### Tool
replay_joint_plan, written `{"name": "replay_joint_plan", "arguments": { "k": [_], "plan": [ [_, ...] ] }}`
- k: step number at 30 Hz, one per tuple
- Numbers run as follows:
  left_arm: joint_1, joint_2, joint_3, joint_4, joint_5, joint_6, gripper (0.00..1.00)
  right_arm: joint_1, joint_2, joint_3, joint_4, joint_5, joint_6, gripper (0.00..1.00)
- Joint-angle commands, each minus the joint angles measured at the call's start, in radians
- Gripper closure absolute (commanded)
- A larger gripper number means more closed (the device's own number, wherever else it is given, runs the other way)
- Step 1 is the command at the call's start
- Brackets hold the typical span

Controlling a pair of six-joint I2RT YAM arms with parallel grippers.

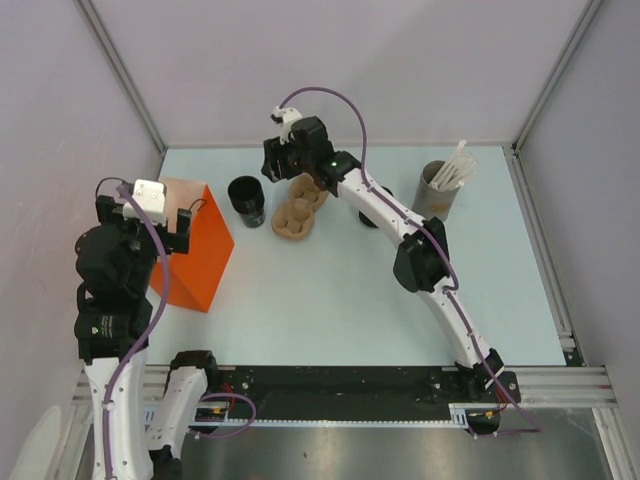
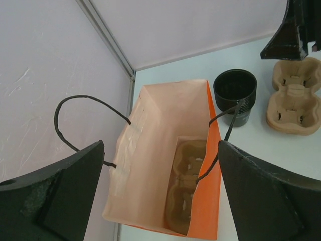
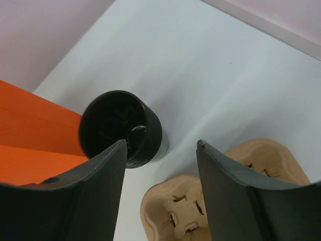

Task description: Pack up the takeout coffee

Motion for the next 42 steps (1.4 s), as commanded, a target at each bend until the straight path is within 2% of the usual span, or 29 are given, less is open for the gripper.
{"name": "replay_joint_plan", "arguments": {
  "k": [1, 7, 15, 29, 39, 42],
  "plan": [
    [0.055, -0.018, 0.012, 0.015, 0.054, -0.073, 0.00, 0.003, 0.036, 0.036, 0.096, 0.009, 0.016, 0.42],
    [0.117, -0.004, 0.018, 0.011, 0.139, -0.105, 0.00, 0.025, 0.072, 0.062, 0.098, -0.013, 0.000, 0.46],
    [0.128, 0.003, 0.015, 0.006, 0.120, -0.111, 0.00, 0.051, 0.112, 0.096, 0.072, 0.018, -0.036, 0.55],
    [0.131, -0.007, -0.013, 0.001, 0.137, -0.119, 0.00, 0.092, 0.119, 0.091, 0.072, 0.141, -0.110, 0.60],
    [0.135, -0.012, -0.024, 0.004, 0.142, -0.119, 0.00, 0.094, 0.119, 0.086, 0.081, 0.165, -0.127, 0.72],
    [0.137, -0.009, -0.025, 0.003, 0.146, -0.121, 0.00, 0.094, 0.119, 0.086, 0.082, 0.193, -0.130, 0.73]
  ]
}}
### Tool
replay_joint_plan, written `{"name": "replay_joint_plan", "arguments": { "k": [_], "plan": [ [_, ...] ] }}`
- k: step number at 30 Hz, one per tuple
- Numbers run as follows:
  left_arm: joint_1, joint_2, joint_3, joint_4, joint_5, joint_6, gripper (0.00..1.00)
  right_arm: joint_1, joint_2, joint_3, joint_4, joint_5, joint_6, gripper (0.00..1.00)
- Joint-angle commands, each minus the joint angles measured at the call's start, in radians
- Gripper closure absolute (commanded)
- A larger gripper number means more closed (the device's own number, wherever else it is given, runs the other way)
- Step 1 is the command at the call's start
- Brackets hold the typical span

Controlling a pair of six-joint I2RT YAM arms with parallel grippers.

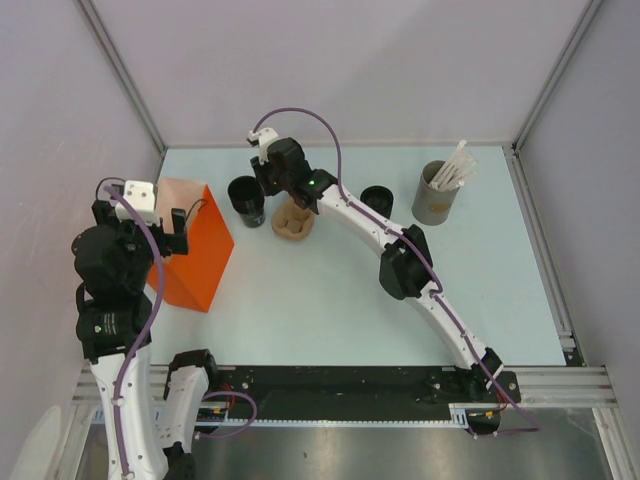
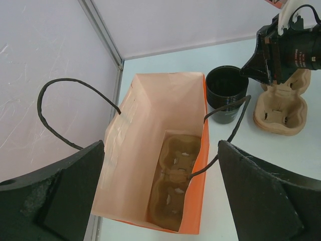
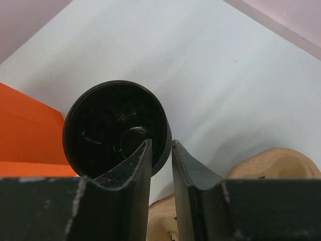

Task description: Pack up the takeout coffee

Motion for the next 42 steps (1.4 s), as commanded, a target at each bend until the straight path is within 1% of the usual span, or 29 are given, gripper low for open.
{"name": "replay_joint_plan", "arguments": {
  "k": [1, 7, 14, 21, 28, 37, 40, 42],
  "plan": [
    [0.016, -0.009, -0.004, 0.018, 0.026, -0.025, 0.00, 0.001, 0.003, 0.041, 0.040, 0.041, -0.017, 0.73],
    [0.023, -0.011, -0.009, 0.019, 0.030, -0.027, 0.00, 0.004, 0.005, 0.041, 0.041, 0.036, -0.015, 0.74],
    [0.025, -0.012, -0.012, 0.019, 0.032, -0.025, 0.00, 0.011, 0.012, 0.042, 0.038, 0.036, -0.020, 0.71],
    [0.025, -0.011, -0.015, 0.021, 0.033, -0.027, 0.00, 0.010, 0.017, 0.044, 0.038, 0.033, -0.021, 0.72],
    [0.028, -0.012, -0.018, 0.022, 0.035, -0.028, 0.00, 0.011, 0.017, 0.052, 0.038, 0.038, -0.026, 0.80],
    [0.028, -0.015, -0.023, 0.024, 0.037, -0.028, 0.00, 0.021, 0.008, 0.052, 0.046, 0.047, -0.038, 0.95],
    [0.030, -0.015, -0.023, 0.022, 0.038, -0.028, 0.00, 0.024, 0.005, 0.061, 0.047, 0.053, -0.041, 0.99],
    [0.031, -0.017, -0.023, 0.022, 0.038, -0.030, 0.00, 0.025, 0.005, 0.068, 0.050, 0.056, -0.043, 1.00]
  ]
}}
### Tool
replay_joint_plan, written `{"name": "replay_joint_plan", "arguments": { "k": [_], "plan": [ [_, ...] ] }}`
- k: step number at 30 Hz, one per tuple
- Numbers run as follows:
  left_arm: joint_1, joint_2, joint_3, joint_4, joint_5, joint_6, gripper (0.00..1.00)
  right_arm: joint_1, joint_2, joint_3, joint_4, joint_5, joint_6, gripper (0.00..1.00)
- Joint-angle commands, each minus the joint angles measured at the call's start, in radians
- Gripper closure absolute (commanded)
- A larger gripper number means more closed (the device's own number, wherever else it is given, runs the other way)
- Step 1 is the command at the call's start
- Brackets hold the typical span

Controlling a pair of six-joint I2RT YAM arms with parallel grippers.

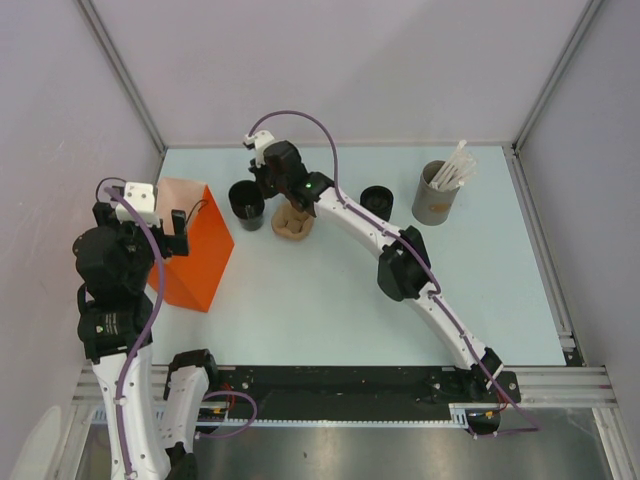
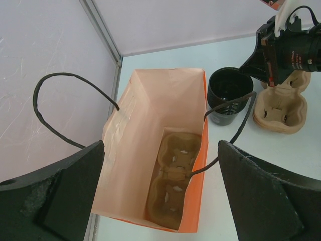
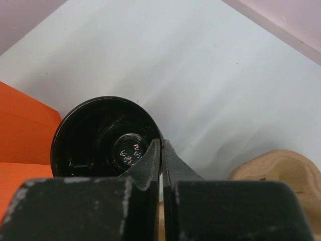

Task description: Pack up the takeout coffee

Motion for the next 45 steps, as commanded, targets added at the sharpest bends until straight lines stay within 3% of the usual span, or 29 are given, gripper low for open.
{"name": "replay_joint_plan", "arguments": {
  "k": [1, 16, 45],
  "plan": [
    [0.014, -0.010, -0.006, 0.022, 0.025, -0.022, 0.00, 0.013, -0.008, 0.065, 0.048, 0.022, -0.017, 1.00],
    [0.020, -0.009, -0.011, 0.025, 0.030, -0.025, 0.00, 0.007, -0.029, 0.085, 0.066, 0.046, -0.011, 1.00],
    [0.031, 0.001, -0.006, 0.024, 0.048, -0.028, 0.00, -0.034, -0.135, 0.153, 0.008, -0.076, 0.107, 1.00]
  ]
}}
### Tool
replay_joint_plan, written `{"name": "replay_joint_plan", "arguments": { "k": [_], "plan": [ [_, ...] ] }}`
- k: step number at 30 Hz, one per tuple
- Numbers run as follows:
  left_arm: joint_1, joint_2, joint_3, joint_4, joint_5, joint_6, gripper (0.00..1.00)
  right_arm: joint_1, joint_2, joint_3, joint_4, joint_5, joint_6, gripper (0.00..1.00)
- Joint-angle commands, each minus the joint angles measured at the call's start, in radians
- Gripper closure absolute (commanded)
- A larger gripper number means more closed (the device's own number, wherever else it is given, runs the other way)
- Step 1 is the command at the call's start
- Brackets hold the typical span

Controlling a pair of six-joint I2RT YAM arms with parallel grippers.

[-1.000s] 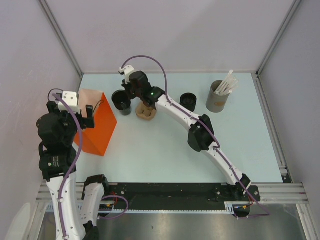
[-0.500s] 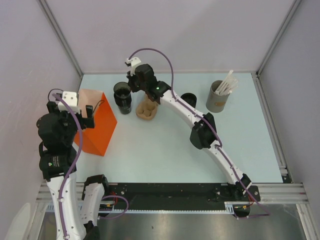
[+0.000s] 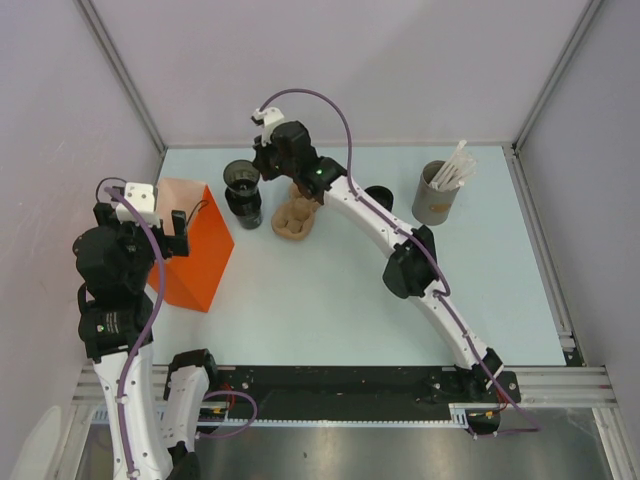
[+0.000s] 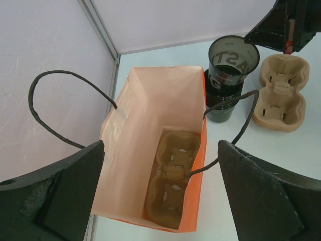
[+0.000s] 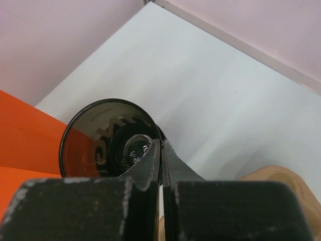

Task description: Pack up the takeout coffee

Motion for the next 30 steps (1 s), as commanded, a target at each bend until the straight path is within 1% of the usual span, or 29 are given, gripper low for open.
{"name": "replay_joint_plan", "arguments": {
  "k": [1, 14, 19, 23, 24, 25, 26, 27, 28, 30],
  "plan": [
    [0.013, -0.001, 0.002, 0.022, 0.024, -0.028, 0.00, 0.002, -0.101, 0.068, 0.023, -0.011, 0.012, 1.00],
    [0.020, -0.002, 0.003, 0.021, 0.039, -0.029, 0.00, -0.022, -0.162, 0.085, -0.001, -0.015, 0.012, 1.00],
    [0.022, -0.010, 0.002, 0.016, 0.054, -0.032, 0.00, -0.044, -0.239, 0.034, -0.046, -0.049, 0.013, 1.00],
    [0.022, -0.021, 0.000, 0.014, 0.071, -0.037, 0.00, -0.074, -0.345, -0.120, -0.077, -0.103, -0.010, 1.00],
    [0.021, -0.024, -0.001, 0.014, 0.074, -0.037, 0.00, -0.085, -0.392, -0.165, -0.075, -0.107, -0.018, 1.00],
    [0.022, -0.027, -0.001, 0.013, 0.077, -0.037, 0.00, -0.091, -0.418, -0.250, -0.069, -0.117, -0.024, 1.00],
    [0.022, -0.028, -0.003, 0.013, 0.085, -0.037, 0.00, -0.094, -0.441, -0.301, -0.066, -0.120, -0.031, 1.00],
    [0.022, -0.030, -0.001, 0.014, 0.090, -0.040, 0.00, -0.108, -0.499, -0.346, -0.063, -0.124, -0.047, 1.00],
    [0.022, -0.031, 0.000, 0.013, 0.093, -0.040, 0.00, -0.111, -0.526, -0.445, -0.058, -0.136, -0.054, 1.00],
    [0.021, -0.033, 0.002, 0.014, 0.111, -0.048, 0.00, -0.120, -0.590, -0.538, -0.051, -0.147, -0.079, 1.00]
  ]
}}
